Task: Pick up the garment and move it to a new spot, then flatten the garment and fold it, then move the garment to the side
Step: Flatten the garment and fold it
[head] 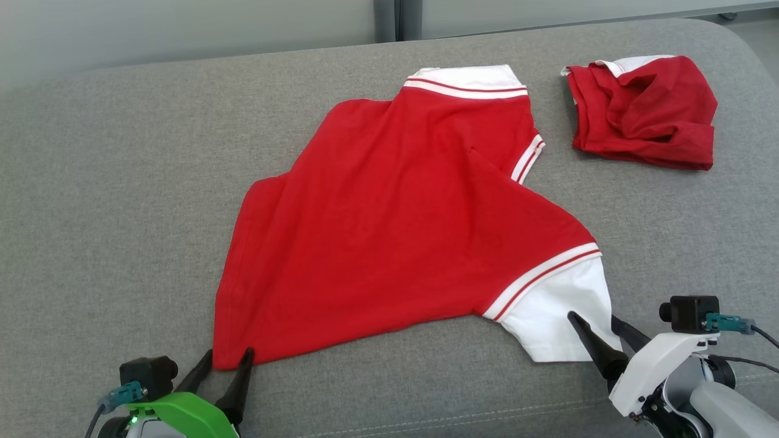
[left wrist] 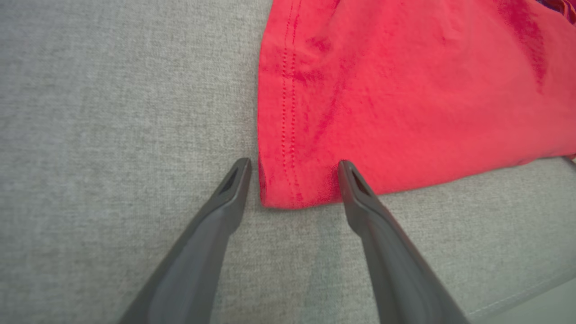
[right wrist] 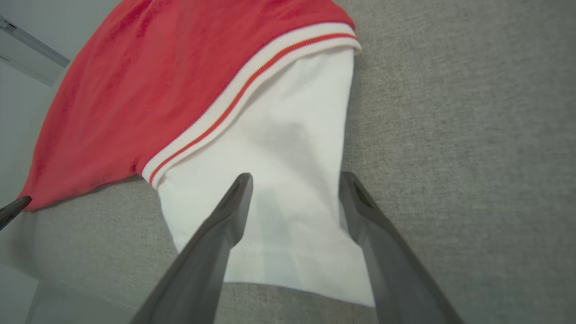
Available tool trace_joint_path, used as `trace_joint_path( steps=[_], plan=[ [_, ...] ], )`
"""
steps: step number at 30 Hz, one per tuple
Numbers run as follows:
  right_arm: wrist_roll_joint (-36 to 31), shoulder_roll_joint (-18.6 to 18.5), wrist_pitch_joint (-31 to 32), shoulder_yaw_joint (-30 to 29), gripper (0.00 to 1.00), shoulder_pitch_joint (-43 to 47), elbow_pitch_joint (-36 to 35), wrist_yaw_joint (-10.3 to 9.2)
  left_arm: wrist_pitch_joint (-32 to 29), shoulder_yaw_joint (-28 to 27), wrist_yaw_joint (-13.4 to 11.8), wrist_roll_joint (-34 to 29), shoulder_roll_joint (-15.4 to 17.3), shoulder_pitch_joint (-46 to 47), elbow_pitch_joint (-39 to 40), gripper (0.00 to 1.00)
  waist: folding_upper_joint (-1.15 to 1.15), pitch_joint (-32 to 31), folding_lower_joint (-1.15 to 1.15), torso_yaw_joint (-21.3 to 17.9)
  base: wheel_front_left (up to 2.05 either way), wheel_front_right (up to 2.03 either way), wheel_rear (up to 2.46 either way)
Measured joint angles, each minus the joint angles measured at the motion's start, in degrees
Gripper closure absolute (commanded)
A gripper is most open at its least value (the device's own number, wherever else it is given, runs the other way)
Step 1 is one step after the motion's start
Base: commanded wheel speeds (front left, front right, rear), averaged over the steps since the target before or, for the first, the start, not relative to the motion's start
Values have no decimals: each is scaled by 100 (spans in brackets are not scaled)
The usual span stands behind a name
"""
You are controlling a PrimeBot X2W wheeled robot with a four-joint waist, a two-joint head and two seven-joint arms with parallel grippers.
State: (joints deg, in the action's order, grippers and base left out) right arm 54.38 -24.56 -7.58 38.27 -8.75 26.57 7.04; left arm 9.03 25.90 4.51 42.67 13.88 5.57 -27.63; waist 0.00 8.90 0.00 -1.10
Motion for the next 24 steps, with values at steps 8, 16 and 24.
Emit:
trace_joint_path(
  steps=[8, 16, 24],
  plan=[
    [-379, -20, -49, 188, 0, -147, 197, -115, -25, -10, -78, -2, -27, 25, -93, 0, 0, -20, 0, 13, 0, 0, 0],
    [-603, -4, -148, 241, 0, -230, 365, -344, -42, -7, -112, -7, -33, 30, -110, 0, 0, -50, 0, 23, 0, 0, 0],
    [-645, 63, -154, 290, 0, -268, 461, -411, -48, 0, -178, -9, -32, 29, -134, 0, 0, -106, 0, 19, 0, 0, 0]
  ],
)
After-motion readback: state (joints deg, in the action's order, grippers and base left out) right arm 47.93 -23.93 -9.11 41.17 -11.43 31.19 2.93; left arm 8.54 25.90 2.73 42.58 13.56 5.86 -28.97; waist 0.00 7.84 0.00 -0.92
